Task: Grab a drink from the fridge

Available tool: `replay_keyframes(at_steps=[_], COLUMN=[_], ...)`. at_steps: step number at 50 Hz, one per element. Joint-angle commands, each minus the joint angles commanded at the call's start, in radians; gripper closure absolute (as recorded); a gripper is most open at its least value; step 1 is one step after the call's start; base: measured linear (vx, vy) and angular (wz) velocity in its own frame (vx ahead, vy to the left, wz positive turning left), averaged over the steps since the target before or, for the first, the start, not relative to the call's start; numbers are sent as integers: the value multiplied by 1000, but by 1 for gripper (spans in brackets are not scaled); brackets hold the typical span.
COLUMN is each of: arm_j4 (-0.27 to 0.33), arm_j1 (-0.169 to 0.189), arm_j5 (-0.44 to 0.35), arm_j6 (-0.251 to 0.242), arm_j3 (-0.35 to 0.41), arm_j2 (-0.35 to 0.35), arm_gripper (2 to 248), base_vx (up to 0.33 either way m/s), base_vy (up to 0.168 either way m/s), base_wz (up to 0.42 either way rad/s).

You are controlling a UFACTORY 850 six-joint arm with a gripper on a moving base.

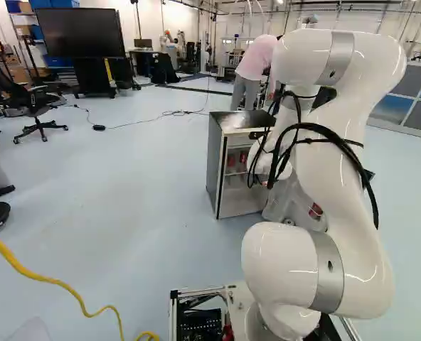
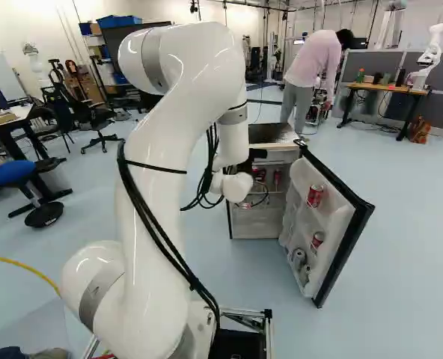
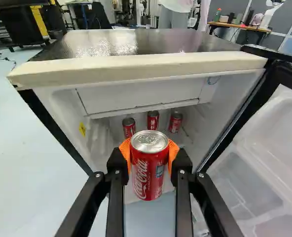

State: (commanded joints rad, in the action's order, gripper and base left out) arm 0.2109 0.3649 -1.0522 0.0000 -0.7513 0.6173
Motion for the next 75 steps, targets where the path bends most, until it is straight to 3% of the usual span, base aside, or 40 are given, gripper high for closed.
replay_keyframes(at_steps=[75], arm_j4=[0], arm_j1=[0], arm_j5=[0], arm_j6=[0], arm_j3=[60], arm_j2=[-206], arm_gripper=[156], base_vx=[0], base_vy=[0], base_wz=[0])
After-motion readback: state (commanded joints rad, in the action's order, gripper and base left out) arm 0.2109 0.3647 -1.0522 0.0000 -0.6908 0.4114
